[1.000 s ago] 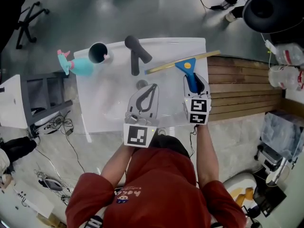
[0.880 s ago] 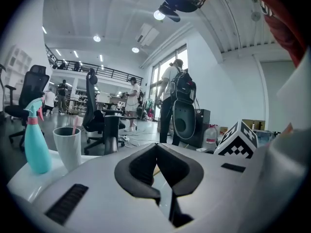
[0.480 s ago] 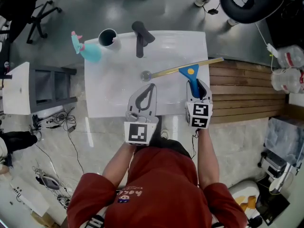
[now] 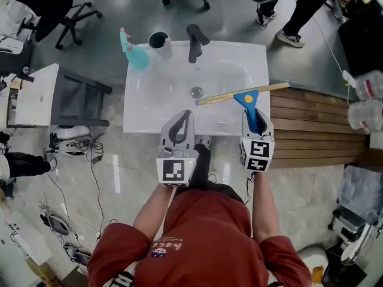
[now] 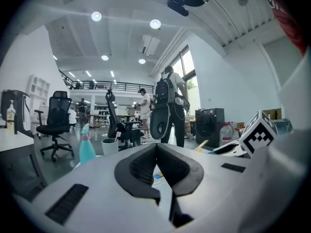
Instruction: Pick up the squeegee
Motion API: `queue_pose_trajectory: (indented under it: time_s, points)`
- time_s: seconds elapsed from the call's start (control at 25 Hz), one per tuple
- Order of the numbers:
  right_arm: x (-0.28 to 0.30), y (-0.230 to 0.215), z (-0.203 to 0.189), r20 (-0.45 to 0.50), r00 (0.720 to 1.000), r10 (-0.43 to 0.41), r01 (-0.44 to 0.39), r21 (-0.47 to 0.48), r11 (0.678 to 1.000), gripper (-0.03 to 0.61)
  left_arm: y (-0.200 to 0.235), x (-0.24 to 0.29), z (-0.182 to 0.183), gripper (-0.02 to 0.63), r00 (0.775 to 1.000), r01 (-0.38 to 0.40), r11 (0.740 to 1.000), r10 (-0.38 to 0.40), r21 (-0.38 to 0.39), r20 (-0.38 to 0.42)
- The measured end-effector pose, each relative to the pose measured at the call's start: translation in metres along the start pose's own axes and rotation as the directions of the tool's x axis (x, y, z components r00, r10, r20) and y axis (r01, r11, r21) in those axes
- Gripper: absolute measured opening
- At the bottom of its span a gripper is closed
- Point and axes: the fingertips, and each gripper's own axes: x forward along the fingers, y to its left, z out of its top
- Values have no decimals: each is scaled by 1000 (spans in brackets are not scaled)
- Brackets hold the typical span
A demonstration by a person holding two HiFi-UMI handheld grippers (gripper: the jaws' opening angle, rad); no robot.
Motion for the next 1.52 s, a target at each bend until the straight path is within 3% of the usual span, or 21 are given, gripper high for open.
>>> queue_pose_trajectory:
  time_s: [0.24, 0.6, 0.92, 1.2, 1.32, 1.44, 1.52]
  points:
    - [-53, 17, 17, 100, 995, 20, -22, 19, 1000, 144, -1, -52, 25, 15, 997, -59, 996, 55, 73, 56]
    - [-141, 43, 72, 246, 969, 21, -21, -4, 1000, 144, 2, -125, 58, 15, 982, -140, 985, 126, 96, 139]
    - [-217, 35, 130, 416, 908, -48, 63, -24, 998, 144, 0, -170, 110, 15, 959, -193, 972, 158, 132, 237]
    - [-272, 37, 184, 569, 820, -61, 83, -12, 996, 144, -2, -208, 173, 15, 905, -206, 975, 159, 80, 394]
    - [-287, 37, 197, 612, 787, -79, 104, -6, 995, 144, 4, -225, 189, 15, 886, -241, 966, 178, 98, 429]
    - [-295, 39, 203, 630, 773, -74, 105, -11, 994, 144, 4, -235, 201, 15, 867, -255, 960, 173, 118, 467]
    - [-296, 41, 204, 632, 772, -70, 106, -19, 994, 144, 6, -237, 201, 15, 867, -258, 960, 181, 109, 464]
